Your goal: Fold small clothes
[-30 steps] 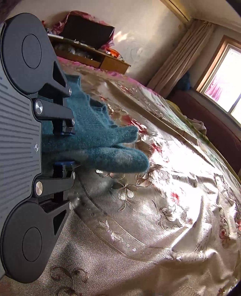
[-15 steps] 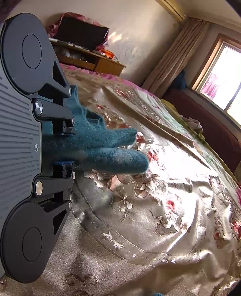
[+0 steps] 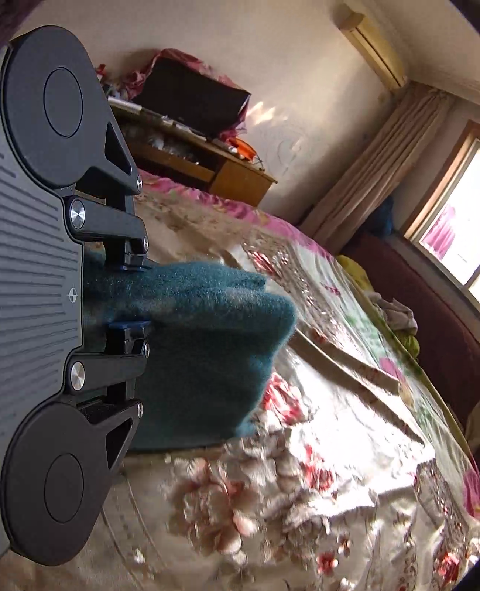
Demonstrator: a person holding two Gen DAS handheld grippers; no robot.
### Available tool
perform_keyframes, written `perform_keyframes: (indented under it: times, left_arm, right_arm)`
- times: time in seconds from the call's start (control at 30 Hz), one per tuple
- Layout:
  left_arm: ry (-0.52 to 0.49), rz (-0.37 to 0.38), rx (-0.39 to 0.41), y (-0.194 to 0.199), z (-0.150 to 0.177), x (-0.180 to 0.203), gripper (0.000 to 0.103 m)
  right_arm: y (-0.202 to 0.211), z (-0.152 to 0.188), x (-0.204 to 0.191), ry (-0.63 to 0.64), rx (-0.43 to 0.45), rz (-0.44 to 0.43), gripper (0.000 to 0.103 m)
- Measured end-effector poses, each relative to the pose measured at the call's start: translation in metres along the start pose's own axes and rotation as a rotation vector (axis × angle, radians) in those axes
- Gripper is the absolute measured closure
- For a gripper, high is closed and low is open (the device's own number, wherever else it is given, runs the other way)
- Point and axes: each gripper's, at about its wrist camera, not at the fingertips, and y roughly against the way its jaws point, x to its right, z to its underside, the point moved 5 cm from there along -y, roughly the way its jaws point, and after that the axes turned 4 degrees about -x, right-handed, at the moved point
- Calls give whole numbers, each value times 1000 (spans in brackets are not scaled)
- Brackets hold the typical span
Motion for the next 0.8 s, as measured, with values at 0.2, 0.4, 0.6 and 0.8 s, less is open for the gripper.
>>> perform_keyframes:
  times: [0.2, 0.4, 0.6, 0.8]
  left_arm:
    - [135, -86, 28, 12, 6, -76, 77]
    - [288, -123, 9, 10, 19, -137, 78]
    - [394, -136, -35, 11, 36, -170, 76]
    - [361, -178, -8, 30, 38, -172, 73]
  right_arm:
    - [-85, 27, -47, 48, -101, 45, 80]
    - [-152, 65, -71, 97, -178, 127, 78]
    - [-175, 75, -85, 72, -199, 81, 60]
    - [-141, 67, -103, 204, -151, 54, 60]
